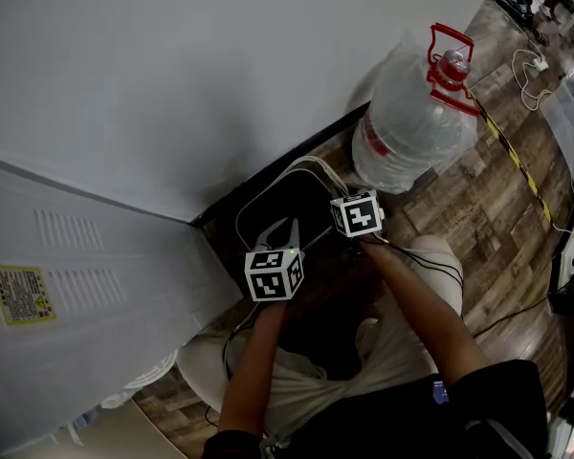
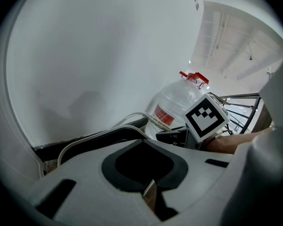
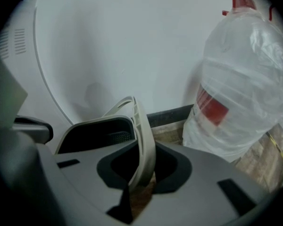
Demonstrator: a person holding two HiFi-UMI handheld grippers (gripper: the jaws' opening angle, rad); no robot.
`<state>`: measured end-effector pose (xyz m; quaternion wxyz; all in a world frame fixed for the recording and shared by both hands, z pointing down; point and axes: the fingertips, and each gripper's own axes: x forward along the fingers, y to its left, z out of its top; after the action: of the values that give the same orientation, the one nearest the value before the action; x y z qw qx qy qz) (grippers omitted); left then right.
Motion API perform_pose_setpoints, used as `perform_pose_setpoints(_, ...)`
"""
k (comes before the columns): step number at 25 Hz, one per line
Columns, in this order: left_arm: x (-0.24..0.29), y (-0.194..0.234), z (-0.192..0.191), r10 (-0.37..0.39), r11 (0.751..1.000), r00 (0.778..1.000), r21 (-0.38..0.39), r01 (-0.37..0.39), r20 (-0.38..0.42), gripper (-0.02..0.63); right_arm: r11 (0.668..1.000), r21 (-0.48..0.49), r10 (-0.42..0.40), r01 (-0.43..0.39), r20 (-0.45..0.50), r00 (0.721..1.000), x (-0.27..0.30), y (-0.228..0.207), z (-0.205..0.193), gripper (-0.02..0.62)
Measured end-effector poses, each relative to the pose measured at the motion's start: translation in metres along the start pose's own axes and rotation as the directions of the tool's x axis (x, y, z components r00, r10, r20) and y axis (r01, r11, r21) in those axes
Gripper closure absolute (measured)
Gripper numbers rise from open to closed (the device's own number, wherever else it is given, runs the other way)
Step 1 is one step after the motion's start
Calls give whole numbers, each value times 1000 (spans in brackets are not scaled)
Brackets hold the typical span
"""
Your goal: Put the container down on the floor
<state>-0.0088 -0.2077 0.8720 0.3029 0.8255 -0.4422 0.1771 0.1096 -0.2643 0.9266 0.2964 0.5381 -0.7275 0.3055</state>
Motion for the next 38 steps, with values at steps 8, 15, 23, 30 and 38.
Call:
perform_pose_setpoints(8,0,-3,1,-9,1000,1000,9,9,3,592,1000,15,20,-19,-10,1000,4,1,-4,505)
perform_pose_setpoints(15,2,-4,-2,-11,1000,1000,6,11,-5,592,999,18,47,-47,-13,999,9,2,-9,470)
perform_pose_setpoints(23,3,-6,-6,-14,1000,1000,8,14,-16,592,999,20,31,-30,-47,998,14,-4,-21,413)
perform_pose_setpoints(30,3,-6,-8,-18,1000,1000,1,18,-19,592,999,14,35,-34,-61,998,19,-4,-27,393)
perform_pose_setpoints(38,4,-8,-8,-24,1000,1000,-7,24,-20,592,999,29,34,-32,-59,998,23,-8,-29,379)
